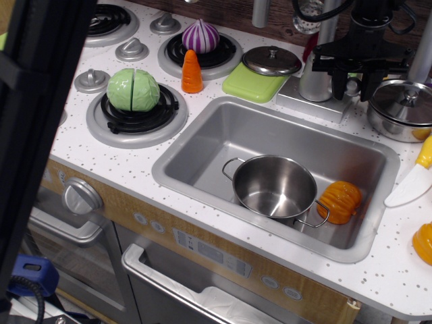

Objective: Turn lever vertical to front

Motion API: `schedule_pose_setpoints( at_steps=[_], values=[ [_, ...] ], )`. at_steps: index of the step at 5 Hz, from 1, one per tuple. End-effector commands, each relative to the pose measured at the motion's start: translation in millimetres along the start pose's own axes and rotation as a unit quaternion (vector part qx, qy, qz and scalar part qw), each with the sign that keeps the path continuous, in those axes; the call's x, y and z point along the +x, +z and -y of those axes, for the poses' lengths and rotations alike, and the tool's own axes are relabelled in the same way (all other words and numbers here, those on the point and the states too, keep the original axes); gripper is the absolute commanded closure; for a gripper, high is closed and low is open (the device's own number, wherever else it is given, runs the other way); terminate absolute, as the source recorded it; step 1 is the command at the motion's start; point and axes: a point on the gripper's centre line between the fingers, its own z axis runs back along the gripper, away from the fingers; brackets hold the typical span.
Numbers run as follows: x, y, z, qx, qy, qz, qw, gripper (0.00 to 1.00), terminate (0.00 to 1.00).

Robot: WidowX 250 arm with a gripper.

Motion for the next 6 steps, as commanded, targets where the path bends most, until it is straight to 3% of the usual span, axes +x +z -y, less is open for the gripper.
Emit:
schedule_pose_setpoints(
  at_steps=[1,2,5,6],
  values=[
    [-24.0,-0.4,25.7,-0.014,-0.012,-0.027,0.9995,1.00,0.00],
    [-31.8,1.2,29.4,0.007,-0.015,-0.039,0.9991,1.00,0.00],
    [-38.1,-26.6,25.4,-0.006,-0.013,-0.020,0.9997,1.00,0.00],
    [-36.3,-23.7,24.7,-0.006,-0.017,-0.023,0.9996,1.00,1.00]
  ],
)
